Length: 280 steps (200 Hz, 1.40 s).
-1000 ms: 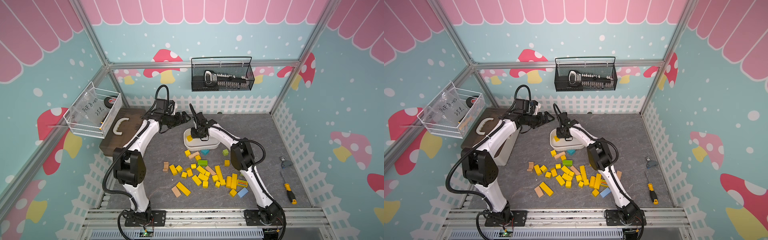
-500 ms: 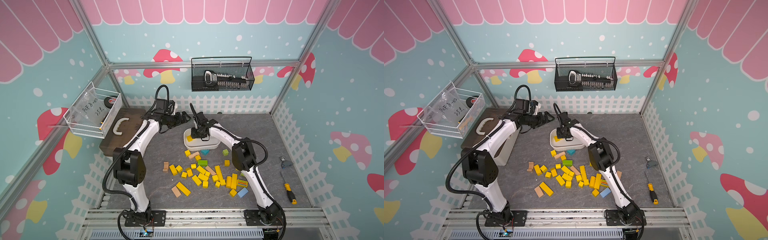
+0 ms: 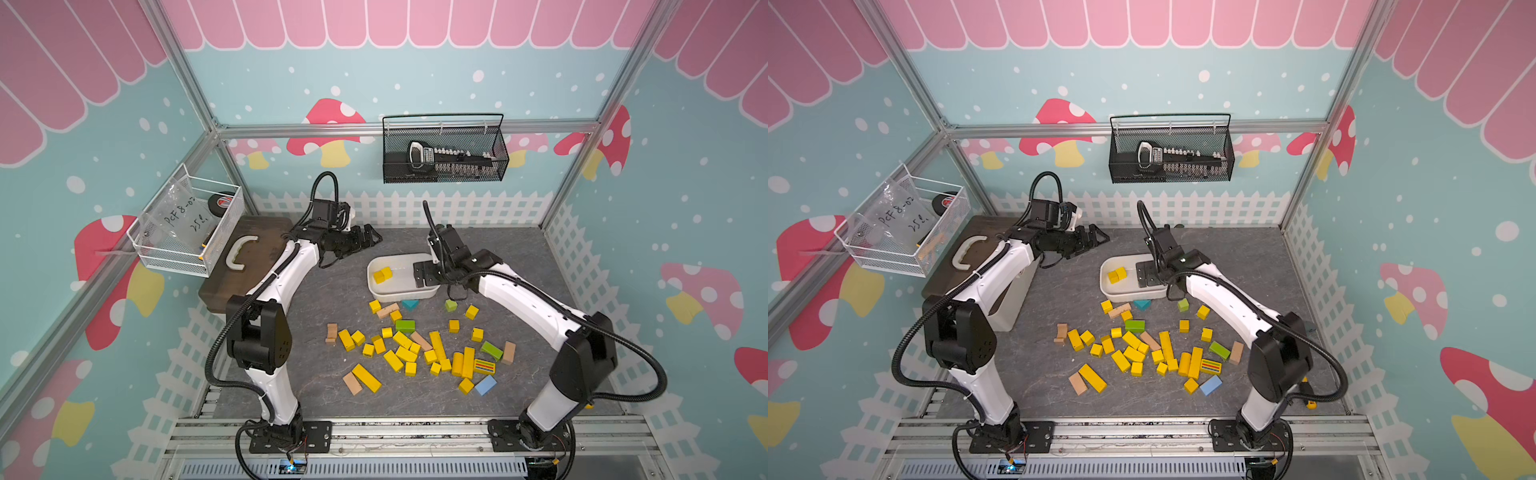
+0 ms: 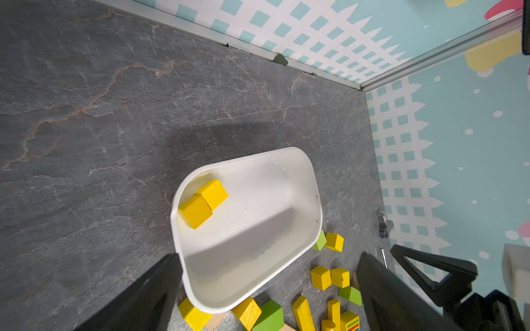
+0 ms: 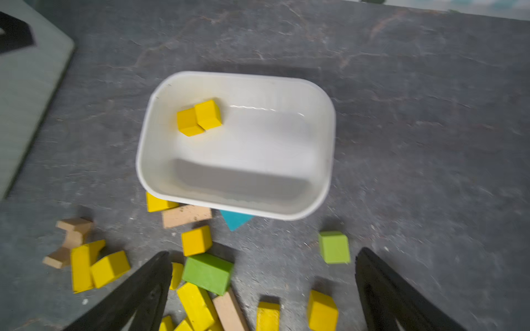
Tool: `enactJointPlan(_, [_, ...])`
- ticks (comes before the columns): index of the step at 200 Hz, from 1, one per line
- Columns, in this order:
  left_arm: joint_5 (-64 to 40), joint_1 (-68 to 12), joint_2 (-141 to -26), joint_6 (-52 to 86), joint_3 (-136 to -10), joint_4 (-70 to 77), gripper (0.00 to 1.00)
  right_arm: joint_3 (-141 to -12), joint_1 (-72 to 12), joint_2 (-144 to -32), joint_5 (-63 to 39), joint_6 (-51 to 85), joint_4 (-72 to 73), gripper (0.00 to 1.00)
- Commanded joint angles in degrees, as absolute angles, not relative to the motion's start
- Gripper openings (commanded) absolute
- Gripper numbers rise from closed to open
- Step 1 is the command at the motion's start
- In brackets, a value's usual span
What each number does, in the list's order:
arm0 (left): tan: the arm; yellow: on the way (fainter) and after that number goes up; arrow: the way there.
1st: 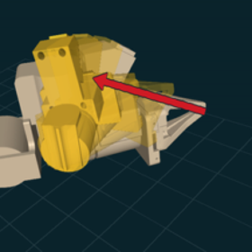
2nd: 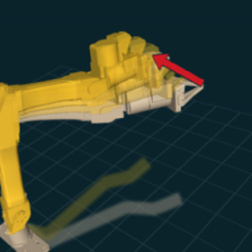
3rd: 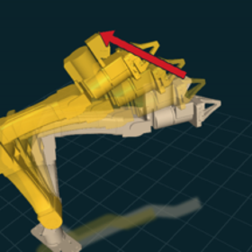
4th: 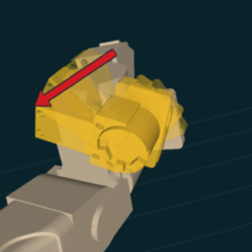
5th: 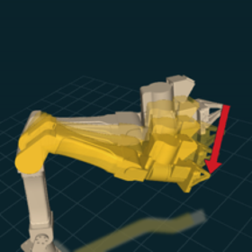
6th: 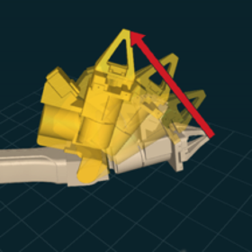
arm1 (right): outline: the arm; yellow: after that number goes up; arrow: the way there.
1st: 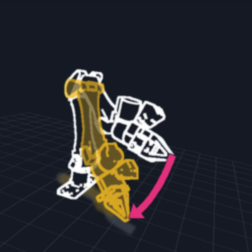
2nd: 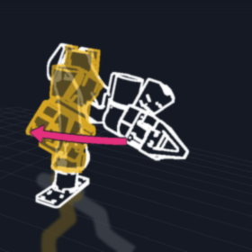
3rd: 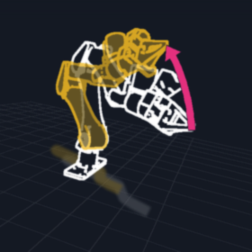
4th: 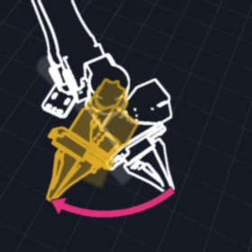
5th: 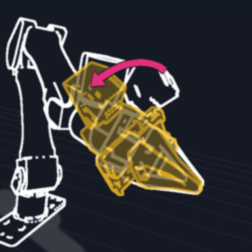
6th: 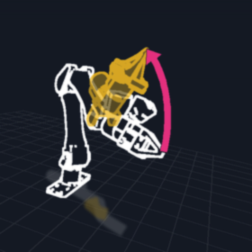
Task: Pick out the yellow building blocks
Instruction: Place the building block in the storage box, then pick up the building block from the center of the board.
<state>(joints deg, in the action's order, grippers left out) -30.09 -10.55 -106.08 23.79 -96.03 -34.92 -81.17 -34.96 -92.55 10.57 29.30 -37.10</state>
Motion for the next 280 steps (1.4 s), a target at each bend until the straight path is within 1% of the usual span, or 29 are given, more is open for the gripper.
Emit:
enactJointPlan(1, [-30.91, -10.28, -105.03, 23.59, -95.55, -34.19, 1.0, -71.29, -33.58, -87.45, 19.18, 31.58, -36.83, 0.99])
enactJointPlan(35, [-30.94, -10.37, -105.12, 23.63, -95.54, -34.19, 1.0, -58.29, -27.92, -80.65, 15.55, 34.61, -31.6, 0.99])
enactJointPlan(56, [-31.1, -10.37, -105.29, 23.66, -95.54, -34.18, 1.0, -52.2, -25.98, -77.76, 17.32, 35.76, -28.77, 0.99])
enactJointPlan(74, [-31.11, -10.37, -105.35, 23.58, -95.6, -34.2, 1.0, -48.53, -25.45, -76.14, 20.55, 38.82, -27.2, 0.99])
enactJointPlan(85, [-31.11, -10.43, -105.45, 23.64, -95.54, -34.15, 1.0, -46.98, -24.78, -76.07, 20.8, 39.84, -25.89, 0.99])
enactJointPlan(125, [-31.27, -10.46, -105.65, 23.71, -95.55, -34.21, 1.0, -46.76, -23.02, -78.37, 21.12, 40.74, -23.83, 0.89])
enactJointPlan(156, [-31.16, -10.55, -105.6, 23.64, -95.54, -34.21, 1.0, -45.58, -21.21, -79.38, 16.37, 38.77, -18.87, 0.83])
enactJointPlan(173, [-31.03, -10.59, -105.57, 23.51, -95.45, -34.2, 1.0, -46.01, -20.7, -81.08, 14.14, 38.07, -18.21, 0.75])
enactJointPlan(184, [-31.02, -10.63, -105.71, 23.5, -95.52, -34.19, 1.0, -46.14, -20.68, -81.79, 13.8, 37.97, -17.86, 0.75])
enactJointPlan(197, [-31.02, -10.66, -105.9, 23.54, -95.54, -34.23, 1.0, -46.38, -20.65, -82.55, 13.42, 37.8, -17.73, 0.77])
enactJointPlan(220, [-31.46, -10.81, -105.91, 23.71, -95.61, -34.22, 1.0, -48.15, -20.48, -85.34, 12.37, 37.69, -18.53, 0.76])
enactJointPlan(234, [-31.29, -10.98, -105.66, 23.52, -95.54, -34.22, 1.0, -49.71, -20.48, -87.5, 11.63, 37.4, -19.51, 0.72])
enactJointPlan(246, [-31.11, -11.15, -105.49, 23.46, -95.48, -34.21, 1.0, -50.82, -20.39, -89.16, 11.08, 37.18, -20.23, 0.66])
enactJointPlan(261, [-31.03, -11.25, -105.47, 23.39, -95.45, -34.19, 1.0, -51.72, -20.31, -90.35, 10.68, 37.09, -20.8, 0.65])
enactJointPlan(271, [-30.98, -11.33, -105.47, 23.4, -95.44, -34.19, 1.0, -51.94, -20.21, -90.71, 10.63, 37.17, -20.99, 0.61])
enactJointPlan(280, [-31.02, -11.34, -105.55, 23.47, -95.45, -34.18, 1.0, -51.99, -20.16, -90.86, 10.63, 37.26, -21.09, 0.6])
